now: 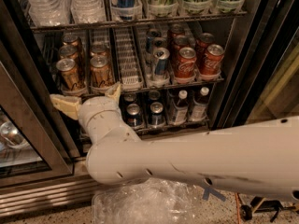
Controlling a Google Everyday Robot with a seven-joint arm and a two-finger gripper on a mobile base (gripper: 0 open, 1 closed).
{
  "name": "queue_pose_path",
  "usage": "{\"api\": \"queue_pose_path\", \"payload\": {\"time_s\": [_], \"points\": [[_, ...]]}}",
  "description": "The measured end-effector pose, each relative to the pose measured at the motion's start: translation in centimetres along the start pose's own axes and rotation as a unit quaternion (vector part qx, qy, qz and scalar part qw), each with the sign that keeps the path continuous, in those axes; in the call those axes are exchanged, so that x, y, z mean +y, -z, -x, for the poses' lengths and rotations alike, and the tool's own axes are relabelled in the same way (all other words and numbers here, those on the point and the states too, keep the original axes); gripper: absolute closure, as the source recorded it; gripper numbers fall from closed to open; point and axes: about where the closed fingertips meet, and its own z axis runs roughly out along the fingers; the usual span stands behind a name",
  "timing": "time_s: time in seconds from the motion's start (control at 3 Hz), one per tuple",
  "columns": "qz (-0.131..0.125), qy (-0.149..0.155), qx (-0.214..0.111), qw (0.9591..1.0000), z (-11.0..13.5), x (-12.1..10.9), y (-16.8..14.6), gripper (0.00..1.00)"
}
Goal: Pick orange can from middle shelf of fridge
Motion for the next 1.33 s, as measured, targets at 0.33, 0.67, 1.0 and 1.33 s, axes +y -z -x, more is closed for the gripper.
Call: {"api": "queue_pose_path", "payload": {"time_s": [0.33,0.67,1.0,1.33], "points": [[-0.039,0.002,-0.024,0.999,0.22,0.78,-2.31,0.0],[-0.078,-0.004,-0.039,0.9962,0.21,1.66,-2.93,0.0],[-0.091,-0.004,-0.05,0.9946,0.83,1.01,-2.74,0.0],[-0.091,-0.004,-0.05,0.9946,0.83,1.01,-2.74,0.19]]}}
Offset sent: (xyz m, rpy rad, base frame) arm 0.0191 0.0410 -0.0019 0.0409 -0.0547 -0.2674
